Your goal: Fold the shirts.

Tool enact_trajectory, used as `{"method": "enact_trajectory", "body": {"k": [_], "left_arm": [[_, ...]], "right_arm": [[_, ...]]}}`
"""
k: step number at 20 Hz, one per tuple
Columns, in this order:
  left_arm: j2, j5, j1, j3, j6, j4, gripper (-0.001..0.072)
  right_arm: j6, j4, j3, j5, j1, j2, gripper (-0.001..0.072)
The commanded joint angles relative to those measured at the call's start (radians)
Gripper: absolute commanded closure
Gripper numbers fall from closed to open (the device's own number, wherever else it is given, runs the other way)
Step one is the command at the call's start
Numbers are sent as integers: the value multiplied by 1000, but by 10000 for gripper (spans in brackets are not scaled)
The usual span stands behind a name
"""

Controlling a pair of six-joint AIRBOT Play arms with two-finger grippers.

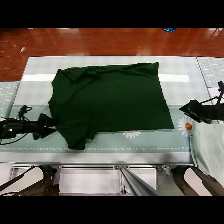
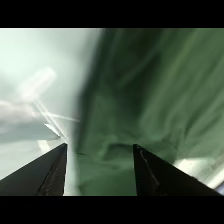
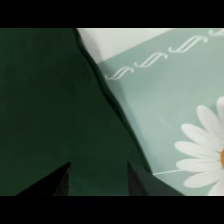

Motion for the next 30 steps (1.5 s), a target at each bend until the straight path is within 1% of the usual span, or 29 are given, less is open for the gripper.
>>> {"method": "enact_trajectory", "body": {"k": [1,2,3,4,5,7,9,13,15,17,20,22,24,26,27,28,29,30], "left_arm": [[-13,111,-97,-45,12,-33,200],[-27,148,-141,-45,-11,-44,202],[-39,183,-177,-42,-60,-37,248],[-47,201,-199,-39,-70,-35,538],[-47,201,-205,-32,-37,-35,675],[-45,178,-202,-13,-21,-32,686],[-45,177,-203,-4,-12,-34,686],[-45,177,-203,-2,-12,-32,686],[-45,177,-203,-2,-12,-32,686],[-45,177,-203,-2,-12,-32,686],[-45,177,-203,-2,-12,-32,686],[-45,177,-203,-2,-12,-32,686],[-45,178,-203,-2,-12,-33,686],[-45,179,-203,0,-12,-33,686],[-45,179,-203,3,-12,-33,686],[-45,175,-202,14,-12,-33,686],[-44,160,-202,38,-12,-34,686],[-40,137,-202,74,-12,-37,685]], "right_arm": [[-6,43,-32,7,0,22,302],[-7,52,-32,6,0,22,302],[-6,55,-32,-19,-3,22,302],[2,55,-32,-57,-25,22,302],[15,52,-32,-76,-66,22,302],[33,-2,-38,-29,-141,21,302],[44,-18,-91,32,-154,21,302],[38,-26,-185,40,-121,9,302],[20,-19,-190,58,-121,-49,302],[-14,46,-190,48,-121,-104,302],[-37,118,-190,13,-121,-188,302],[-79,190,-190,-8,-119,-239,302],[-93,240,-174,-50,-66,-287,302],[-80,254,-114,-103,45,-341,304],[-61,256,-73,-119,97,-362,365],[-59,255,-18,-121,148,-379,535],[-67,255,39,-115,185,-385,682],[-71,252,109,-94,217,-383,685]]}}
